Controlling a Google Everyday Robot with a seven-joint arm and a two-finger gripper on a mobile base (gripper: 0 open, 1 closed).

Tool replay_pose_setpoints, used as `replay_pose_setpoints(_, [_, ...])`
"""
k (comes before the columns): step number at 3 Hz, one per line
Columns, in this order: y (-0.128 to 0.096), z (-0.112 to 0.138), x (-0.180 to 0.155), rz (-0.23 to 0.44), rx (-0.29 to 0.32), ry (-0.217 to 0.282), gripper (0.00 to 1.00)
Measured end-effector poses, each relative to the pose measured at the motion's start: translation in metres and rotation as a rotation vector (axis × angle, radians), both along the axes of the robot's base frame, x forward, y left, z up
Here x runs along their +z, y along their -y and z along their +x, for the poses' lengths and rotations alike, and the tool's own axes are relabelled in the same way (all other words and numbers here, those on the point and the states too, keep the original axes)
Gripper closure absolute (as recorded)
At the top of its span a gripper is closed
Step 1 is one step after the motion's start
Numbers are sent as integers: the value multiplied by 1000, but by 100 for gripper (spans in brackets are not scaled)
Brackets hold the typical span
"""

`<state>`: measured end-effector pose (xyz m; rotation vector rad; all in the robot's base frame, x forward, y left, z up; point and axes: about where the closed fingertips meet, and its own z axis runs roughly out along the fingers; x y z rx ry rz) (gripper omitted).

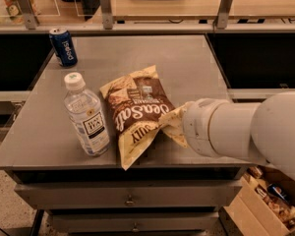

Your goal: Move brown chip bag near blue plastic bottle

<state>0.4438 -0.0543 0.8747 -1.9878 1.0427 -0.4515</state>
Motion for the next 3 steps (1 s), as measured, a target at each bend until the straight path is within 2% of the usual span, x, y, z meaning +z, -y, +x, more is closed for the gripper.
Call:
replay_pose_setpoints(2, [-4,-1,4,-5,0,4,13])
replay_pose_setpoints(3, [-6,-2,5,-9,2,7,0])
